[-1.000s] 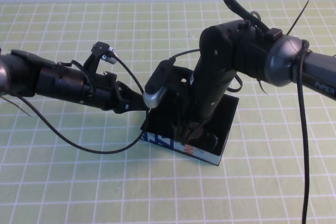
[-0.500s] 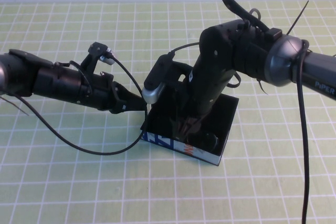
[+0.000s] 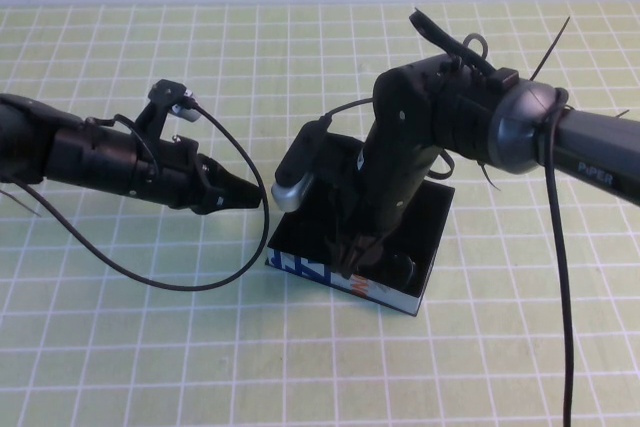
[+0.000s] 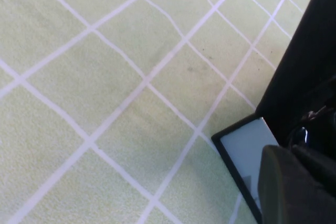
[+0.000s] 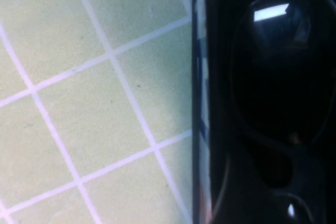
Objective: Take glasses out of glasses case
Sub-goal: Pick up the glasses from the glasses case
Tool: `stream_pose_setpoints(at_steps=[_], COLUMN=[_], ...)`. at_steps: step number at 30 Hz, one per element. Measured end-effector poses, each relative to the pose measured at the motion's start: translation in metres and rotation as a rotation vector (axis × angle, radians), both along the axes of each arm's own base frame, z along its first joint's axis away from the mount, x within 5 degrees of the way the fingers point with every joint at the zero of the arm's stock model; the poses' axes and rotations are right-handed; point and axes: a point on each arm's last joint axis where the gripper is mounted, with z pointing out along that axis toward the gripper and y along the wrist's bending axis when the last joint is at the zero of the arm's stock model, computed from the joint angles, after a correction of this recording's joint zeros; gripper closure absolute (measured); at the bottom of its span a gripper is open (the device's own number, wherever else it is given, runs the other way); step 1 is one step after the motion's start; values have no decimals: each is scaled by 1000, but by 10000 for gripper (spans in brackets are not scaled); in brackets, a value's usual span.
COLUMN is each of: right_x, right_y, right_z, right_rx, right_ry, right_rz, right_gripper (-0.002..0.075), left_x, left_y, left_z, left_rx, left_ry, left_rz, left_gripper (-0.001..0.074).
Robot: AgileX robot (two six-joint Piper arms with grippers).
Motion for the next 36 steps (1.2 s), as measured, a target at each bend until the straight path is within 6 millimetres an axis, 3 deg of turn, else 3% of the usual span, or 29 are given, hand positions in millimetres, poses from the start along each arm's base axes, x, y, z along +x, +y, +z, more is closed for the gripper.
stream_pose_setpoints(at_steps=[19, 24, 32, 36], right_x=[5, 6, 5, 5], right_y=[1, 1, 1, 1], right_z=[-8, -9, -7, -4], right_rx=[-18, -22, -22, -13], right_ry=[-26, -35, -28, -25], right_rz=[6, 7, 8, 3], right_gripper=[431, 497, 674, 701], left_x=[0, -1, -1, -1], left_y=[0, 0, 0, 0], left_z=[0, -1, -1, 0], left_rx=[6, 7, 7, 6], left_ry=[1, 2, 3, 4], left_rz=[-6, -6, -6, -7], left_gripper=[739, 739, 739, 739])
